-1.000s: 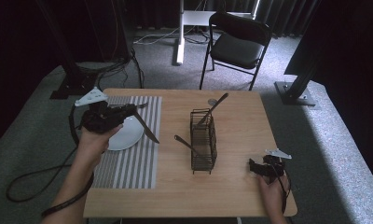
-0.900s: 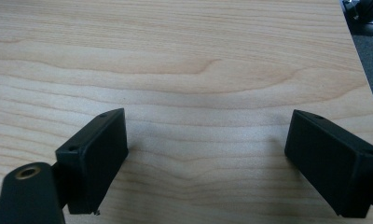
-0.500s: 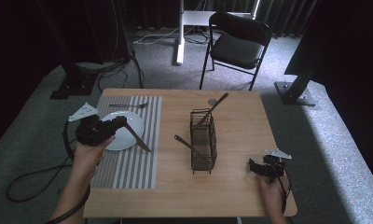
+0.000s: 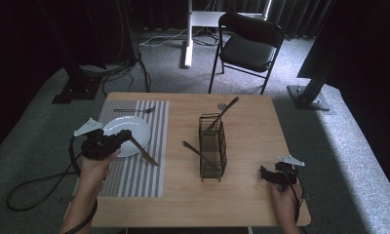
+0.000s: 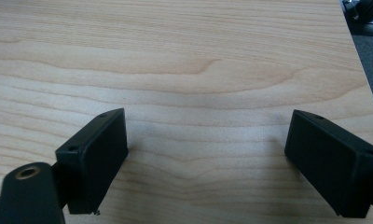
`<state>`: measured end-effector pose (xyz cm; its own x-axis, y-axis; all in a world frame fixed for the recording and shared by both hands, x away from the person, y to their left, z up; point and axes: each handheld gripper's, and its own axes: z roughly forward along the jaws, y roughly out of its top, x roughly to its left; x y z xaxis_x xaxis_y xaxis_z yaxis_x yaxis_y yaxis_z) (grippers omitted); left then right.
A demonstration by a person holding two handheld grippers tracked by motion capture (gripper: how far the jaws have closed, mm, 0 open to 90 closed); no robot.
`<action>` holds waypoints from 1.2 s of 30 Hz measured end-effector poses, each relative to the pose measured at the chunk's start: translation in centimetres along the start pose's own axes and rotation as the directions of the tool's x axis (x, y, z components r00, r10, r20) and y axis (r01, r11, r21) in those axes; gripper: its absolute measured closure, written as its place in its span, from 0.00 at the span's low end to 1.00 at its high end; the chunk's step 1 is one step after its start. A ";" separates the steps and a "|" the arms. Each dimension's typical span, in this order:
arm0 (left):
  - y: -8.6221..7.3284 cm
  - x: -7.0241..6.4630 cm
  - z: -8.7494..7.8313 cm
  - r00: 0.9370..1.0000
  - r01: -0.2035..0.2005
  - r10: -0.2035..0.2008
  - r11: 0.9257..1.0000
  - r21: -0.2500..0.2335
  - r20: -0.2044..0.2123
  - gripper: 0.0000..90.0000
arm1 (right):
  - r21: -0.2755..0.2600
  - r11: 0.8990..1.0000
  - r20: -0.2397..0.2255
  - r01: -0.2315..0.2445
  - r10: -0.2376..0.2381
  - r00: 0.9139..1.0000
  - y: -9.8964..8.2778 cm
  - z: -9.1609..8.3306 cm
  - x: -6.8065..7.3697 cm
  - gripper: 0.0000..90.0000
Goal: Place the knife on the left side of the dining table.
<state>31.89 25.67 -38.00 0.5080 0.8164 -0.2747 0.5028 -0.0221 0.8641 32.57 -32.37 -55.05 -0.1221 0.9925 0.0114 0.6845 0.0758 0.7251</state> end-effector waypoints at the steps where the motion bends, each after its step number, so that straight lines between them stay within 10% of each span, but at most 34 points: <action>1: -0.1 0.0 0.1 1.000 0.003 -0.003 1.000 -0.001 0.004 0.93 | 0.000 1.000 0.000 0.000 0.000 1.000 0.0 0.0 0.0 0.14; 20: -1.8 1.3 0.8 0.997 0.072 -0.072 0.997 -0.004 -0.017 0.92 | 0.000 1.000 0.000 0.000 0.000 1.000 0.0 0.0 0.0 0.14; 36: -5.0 4.1 -0.8 0.976 0.151 -0.153 0.988 -0.025 -0.155 0.82 | 0.001 1.000 0.001 0.000 0.000 1.000 0.0 0.0 0.0 0.14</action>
<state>30.87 29.58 -43.06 0.3103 0.8896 -0.3352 0.5560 0.1162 0.8230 32.57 -32.37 -55.04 -0.1216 0.9925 0.0111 0.6854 0.0758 0.7242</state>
